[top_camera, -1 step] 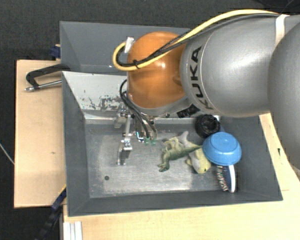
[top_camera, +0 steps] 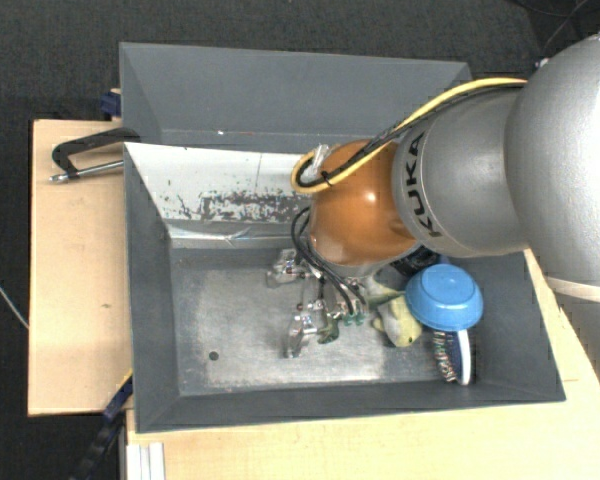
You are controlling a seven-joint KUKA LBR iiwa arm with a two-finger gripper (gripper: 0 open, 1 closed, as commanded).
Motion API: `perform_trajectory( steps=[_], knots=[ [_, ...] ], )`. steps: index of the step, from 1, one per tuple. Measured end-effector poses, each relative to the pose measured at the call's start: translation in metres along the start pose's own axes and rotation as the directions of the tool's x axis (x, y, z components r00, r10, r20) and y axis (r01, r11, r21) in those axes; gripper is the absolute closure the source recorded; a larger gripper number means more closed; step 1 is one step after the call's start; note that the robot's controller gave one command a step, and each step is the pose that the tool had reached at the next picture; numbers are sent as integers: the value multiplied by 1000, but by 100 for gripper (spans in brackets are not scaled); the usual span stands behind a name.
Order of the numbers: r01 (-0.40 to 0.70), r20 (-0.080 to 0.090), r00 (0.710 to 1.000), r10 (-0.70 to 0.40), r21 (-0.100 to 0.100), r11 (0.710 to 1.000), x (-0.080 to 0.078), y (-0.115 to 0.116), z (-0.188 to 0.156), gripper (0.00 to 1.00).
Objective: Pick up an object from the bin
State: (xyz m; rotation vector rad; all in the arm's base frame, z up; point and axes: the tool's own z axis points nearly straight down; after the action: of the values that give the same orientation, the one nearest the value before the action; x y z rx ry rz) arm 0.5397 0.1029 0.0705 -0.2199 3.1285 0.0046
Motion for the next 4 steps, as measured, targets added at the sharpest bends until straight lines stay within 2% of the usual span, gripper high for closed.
perform_trajectory(
  steps=[1, 2, 3, 4],
  knots=[
    [21, 1, 1000, -21, 3, 1000, 30, -74, -2, 0],
    [25, 11, 1000, -25, 1, 1000, 26, -70, -4, 100],
    [256, 8, 967, -256, 6, 967, 26, -93, -168, 100],
    [523, 0, 853, -523, 4, 853, 24, -131, -176, 100]
  ],
)
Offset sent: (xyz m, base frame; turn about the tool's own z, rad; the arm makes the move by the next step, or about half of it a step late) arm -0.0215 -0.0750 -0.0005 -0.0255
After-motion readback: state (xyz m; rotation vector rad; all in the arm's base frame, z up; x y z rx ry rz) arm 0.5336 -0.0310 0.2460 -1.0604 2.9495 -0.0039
